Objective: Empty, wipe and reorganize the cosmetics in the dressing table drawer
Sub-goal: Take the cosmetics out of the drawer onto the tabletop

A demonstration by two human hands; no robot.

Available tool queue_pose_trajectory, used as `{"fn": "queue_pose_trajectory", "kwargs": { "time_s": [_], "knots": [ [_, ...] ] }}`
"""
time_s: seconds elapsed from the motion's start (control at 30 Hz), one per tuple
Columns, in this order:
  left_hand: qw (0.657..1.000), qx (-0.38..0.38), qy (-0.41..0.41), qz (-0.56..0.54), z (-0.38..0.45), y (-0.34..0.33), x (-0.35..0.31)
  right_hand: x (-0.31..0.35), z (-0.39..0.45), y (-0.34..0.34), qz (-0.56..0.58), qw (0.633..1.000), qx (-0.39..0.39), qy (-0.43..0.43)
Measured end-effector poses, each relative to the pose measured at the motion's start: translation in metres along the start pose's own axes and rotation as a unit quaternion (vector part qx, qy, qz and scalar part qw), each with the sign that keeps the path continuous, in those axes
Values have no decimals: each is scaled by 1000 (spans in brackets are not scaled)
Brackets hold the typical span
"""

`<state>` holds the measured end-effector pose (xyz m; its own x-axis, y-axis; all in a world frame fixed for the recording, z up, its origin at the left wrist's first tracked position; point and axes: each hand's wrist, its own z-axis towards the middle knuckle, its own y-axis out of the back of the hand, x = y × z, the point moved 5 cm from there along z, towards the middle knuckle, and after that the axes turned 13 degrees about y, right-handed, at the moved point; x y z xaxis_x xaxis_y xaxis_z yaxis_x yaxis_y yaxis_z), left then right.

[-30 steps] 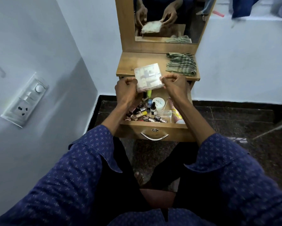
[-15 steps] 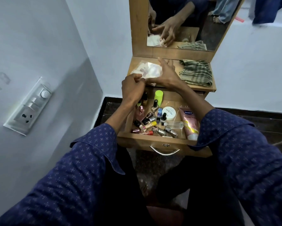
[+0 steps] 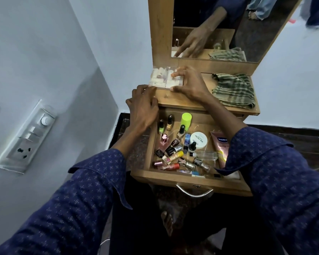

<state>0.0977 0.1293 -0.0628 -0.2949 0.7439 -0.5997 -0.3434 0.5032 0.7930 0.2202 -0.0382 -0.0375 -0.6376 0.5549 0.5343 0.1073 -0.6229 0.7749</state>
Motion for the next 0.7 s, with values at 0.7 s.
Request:
{"fn": "queue_pose_trajectory", "kwargs": {
  "time_s": [0.7],
  "knots": [
    [993,17,-120,3,-45,-1,6,53,-76,-9,-132,984,-69,102]
  ]
}}
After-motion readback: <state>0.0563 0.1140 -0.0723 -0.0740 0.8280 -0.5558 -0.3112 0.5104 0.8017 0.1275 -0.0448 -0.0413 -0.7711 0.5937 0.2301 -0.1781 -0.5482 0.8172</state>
